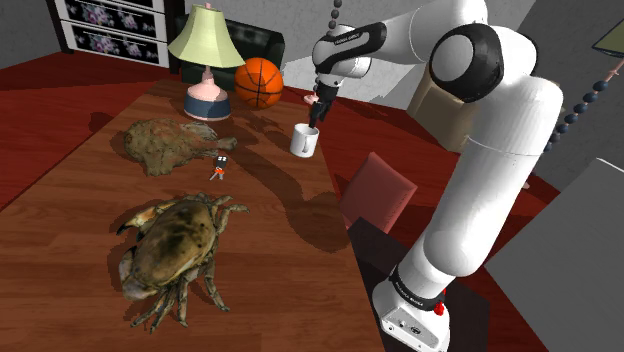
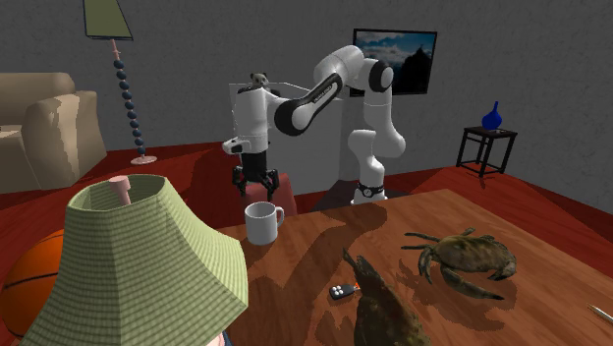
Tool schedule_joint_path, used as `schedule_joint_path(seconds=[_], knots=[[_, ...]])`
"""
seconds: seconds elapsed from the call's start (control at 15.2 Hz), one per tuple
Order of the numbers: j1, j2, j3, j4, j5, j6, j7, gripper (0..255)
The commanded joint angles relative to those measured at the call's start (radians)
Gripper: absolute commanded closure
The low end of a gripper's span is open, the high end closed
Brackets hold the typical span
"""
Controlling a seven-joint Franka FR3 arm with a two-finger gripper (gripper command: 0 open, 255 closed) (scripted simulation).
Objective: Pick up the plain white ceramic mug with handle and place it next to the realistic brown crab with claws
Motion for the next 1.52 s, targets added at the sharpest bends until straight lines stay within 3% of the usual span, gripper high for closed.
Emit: schedule_joint_path(seconds=[0.0,0.07,0.59,1.06,1.12,1.45], knots=[[-0.024,0.086,0.002,0.083,0.044,-0.008,-0.043,0],[-0.035,0.120,0.005,0.116,0.060,-0.012,-0.057,0],[-0.040,0.163,0.016,0.072,0.082,0.073,-0.071,0],[-0.040,0.163,0.016,0.072,0.082,0.073,-0.071,0],[-0.040,0.163,0.016,0.072,0.082,0.073,-0.071,255],[-0.040,0.163,0.016,0.072,0.082,0.073,-0.071,255]])
